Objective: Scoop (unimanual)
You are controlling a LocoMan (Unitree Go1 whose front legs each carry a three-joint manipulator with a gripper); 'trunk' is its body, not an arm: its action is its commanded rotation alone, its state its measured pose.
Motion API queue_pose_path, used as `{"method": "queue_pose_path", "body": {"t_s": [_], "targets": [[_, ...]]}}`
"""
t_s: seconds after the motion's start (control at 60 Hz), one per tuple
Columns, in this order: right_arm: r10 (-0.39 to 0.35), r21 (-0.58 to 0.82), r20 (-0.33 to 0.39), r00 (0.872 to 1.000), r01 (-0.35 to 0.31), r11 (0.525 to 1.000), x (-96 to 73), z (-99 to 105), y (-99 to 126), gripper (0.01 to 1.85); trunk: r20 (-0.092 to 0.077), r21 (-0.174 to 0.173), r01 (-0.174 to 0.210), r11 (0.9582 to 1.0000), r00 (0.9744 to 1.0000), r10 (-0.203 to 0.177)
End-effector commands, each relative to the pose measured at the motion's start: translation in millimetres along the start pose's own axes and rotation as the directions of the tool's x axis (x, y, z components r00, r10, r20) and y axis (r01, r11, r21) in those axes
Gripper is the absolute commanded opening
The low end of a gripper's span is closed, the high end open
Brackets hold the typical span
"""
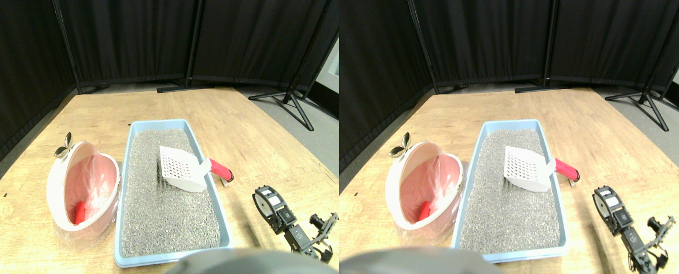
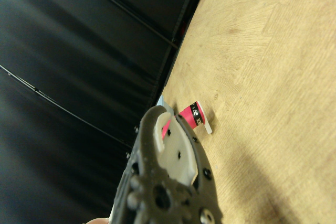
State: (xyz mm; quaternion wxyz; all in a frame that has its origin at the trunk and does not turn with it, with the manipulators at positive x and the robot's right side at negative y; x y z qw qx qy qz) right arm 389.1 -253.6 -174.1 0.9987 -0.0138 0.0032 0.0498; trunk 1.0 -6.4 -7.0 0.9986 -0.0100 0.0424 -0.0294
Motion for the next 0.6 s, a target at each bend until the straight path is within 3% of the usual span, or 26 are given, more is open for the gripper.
{"method": "queue_pose_path", "body": {"t_s": [0.017, 0.233, 0.6], "targets": [[-0.006, 0.017, 0.036, 0.999, 0.005, 1.0, -5.1, 6.0, 5.4, 0.05, 0.008, -0.031, -0.005, 0.9995, 1.0, 0.006], [0.045, 0.016, 0.008, 0.999, -0.045, 0.999, -6.9, 1.8, 13.7, 0.05, 0.005, -0.045, -0.022, 0.9987, 0.9998, 0.022], [0.014, 0.006, -0.023, 1.0, -0.013, 1.0, -6.3, 1.8, 20.4, 0.05, 0.006, -0.045, -0.034, 0.9984, 0.9994, 0.035]]}}
